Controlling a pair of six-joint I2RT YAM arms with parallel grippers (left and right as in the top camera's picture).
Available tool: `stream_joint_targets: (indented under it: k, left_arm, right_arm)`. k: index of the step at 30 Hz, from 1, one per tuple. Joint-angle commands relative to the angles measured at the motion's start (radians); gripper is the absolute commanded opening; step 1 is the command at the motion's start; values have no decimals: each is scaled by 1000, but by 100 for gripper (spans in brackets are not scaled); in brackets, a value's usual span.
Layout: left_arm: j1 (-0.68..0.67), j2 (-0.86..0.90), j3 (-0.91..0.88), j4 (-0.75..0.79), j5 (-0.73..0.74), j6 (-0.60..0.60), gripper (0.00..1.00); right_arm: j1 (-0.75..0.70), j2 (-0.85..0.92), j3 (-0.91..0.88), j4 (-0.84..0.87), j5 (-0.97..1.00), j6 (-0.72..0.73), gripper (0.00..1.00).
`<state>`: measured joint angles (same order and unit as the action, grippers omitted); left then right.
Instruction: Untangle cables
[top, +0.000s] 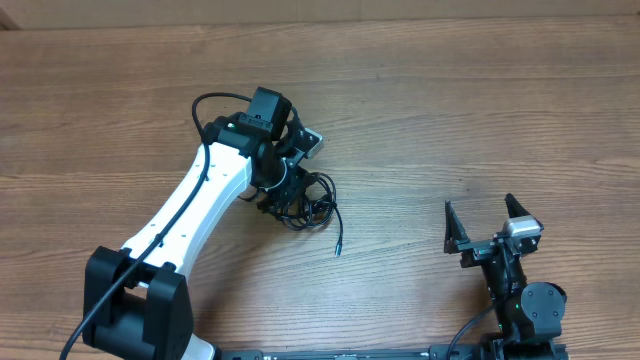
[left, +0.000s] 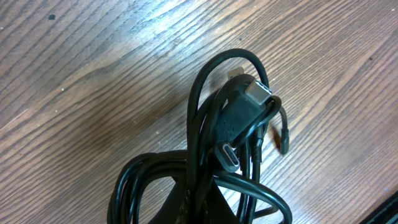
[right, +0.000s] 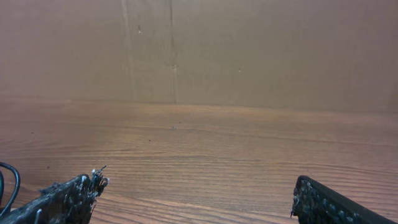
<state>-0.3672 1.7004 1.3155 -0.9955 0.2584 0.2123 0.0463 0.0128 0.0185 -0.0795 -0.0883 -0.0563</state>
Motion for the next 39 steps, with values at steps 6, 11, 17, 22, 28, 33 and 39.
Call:
stream_joint_targets:
  k: [6, 11, 17, 22, 28, 33, 39]
  left_arm:
    - [-6, 5, 25, 5, -11, -11, 4]
    - [-6, 5, 25, 1, -10, -11, 4]
    - [-6, 5, 26, -3, 13, -33, 4]
    - [-6, 5, 32, -2, 44, -37, 4]
    - [-6, 5, 60, -3, 101, -37, 4]
    - [-6, 5, 101, -34, 105, -37, 4]
    - [-6, 5, 126, -54, 123, -37, 4]
  right_arm:
    - [-3, -10, -10, 2, 13, 0, 100]
    - [-3, -10, -10, 2, 13, 0, 100]
    - [-3, -10, -10, 2, 12, 0, 100]
    - [-3, -10, -10, 2, 12, 0, 100]
    - [-3, -10, -10, 2, 99, -27, 100]
    - [-3, -10, -10, -1, 117, -27, 100]
    - [-3, -10, -10, 23, 121, -26, 100]
